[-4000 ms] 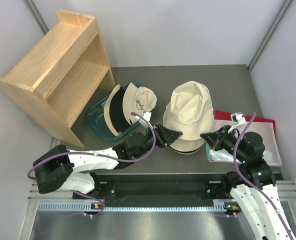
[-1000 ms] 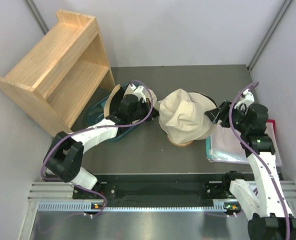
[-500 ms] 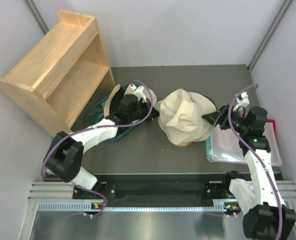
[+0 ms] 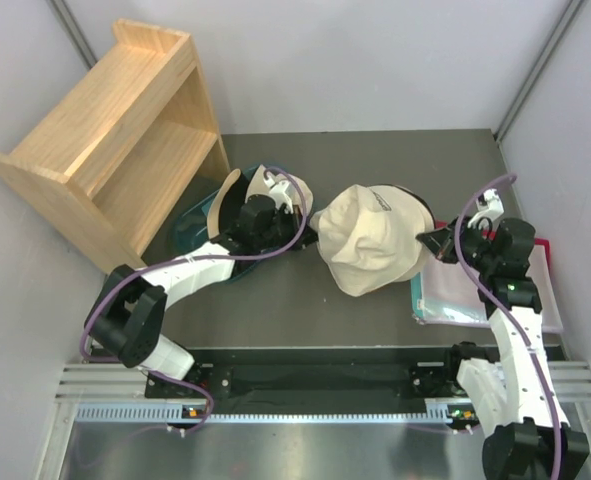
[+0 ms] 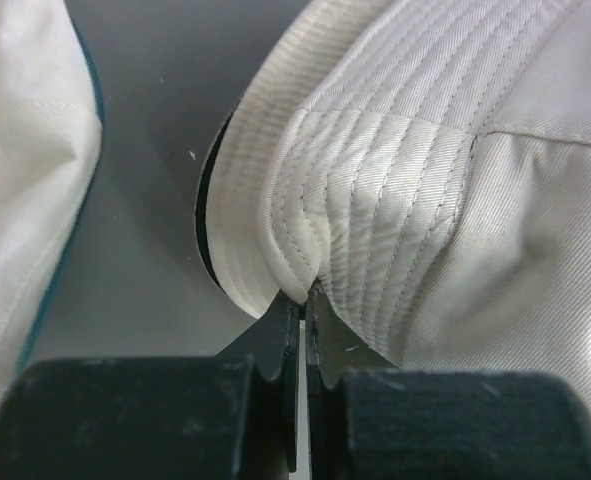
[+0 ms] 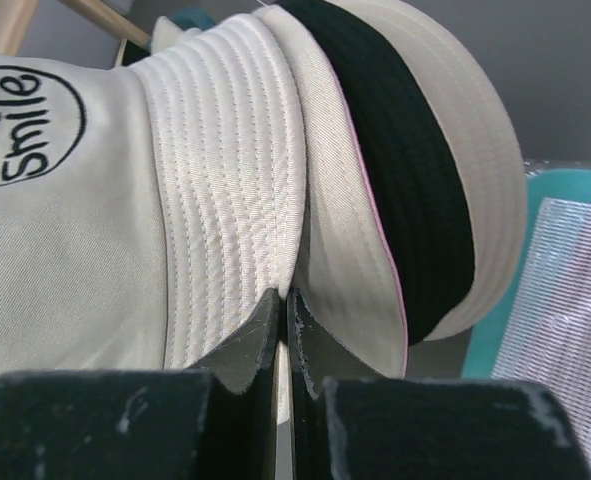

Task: Stack the hats

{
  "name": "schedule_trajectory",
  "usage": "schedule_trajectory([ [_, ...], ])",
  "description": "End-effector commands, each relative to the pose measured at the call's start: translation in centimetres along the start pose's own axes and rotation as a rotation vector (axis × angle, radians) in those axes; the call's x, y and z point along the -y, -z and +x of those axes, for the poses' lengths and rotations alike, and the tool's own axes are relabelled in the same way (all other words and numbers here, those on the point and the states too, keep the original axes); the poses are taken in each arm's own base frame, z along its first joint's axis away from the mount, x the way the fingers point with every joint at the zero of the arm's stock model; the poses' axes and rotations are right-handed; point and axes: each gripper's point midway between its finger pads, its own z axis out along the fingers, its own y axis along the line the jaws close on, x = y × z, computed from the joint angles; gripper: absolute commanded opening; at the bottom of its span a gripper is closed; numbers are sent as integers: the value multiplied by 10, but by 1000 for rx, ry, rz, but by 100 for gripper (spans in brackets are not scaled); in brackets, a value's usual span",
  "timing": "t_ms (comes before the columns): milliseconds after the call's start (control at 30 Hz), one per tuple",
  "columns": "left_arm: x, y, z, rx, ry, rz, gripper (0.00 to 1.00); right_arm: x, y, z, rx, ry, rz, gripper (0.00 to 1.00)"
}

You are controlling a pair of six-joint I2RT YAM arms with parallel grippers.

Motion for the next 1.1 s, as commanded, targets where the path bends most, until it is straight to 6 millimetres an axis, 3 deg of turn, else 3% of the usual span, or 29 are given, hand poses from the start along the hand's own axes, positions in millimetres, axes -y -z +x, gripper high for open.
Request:
schedule_trajectory([
  [0,12,5,-1,33,-78,15,0,17,9,-19,59,76,137,0],
  [167,10,-5,11,13,-122,-37,0,33,9,-24,82,86,218,0],
  [367,-10,-19,11,15,-107,-125,0,51,1,-34,110,83,286,0],
  [600,-31,-36,27,-34,-100,-187,0,78,-12,-32,110,79,380,0],
  [767,-30,-42,18,-11,-107,-201,0,95,-8,-32,118,88,477,0],
  [833,-23,-44,7,9,-108,-187,0,91,-2,-39,143,86,492,0],
  [900,-14,-45,-3,29,-116,-168,0,77,3,-50,169,91,459,10],
  [933,-8,-45,-13,51,-123,-157,0,59,5,-56,185,94,396,20],
  [967,-7,-45,-18,60,-129,-164,0,50,9,-63,203,103,375,41],
  [1067,3,-49,-39,95,-163,-158,0,17,24,-88,248,124,320,60],
])
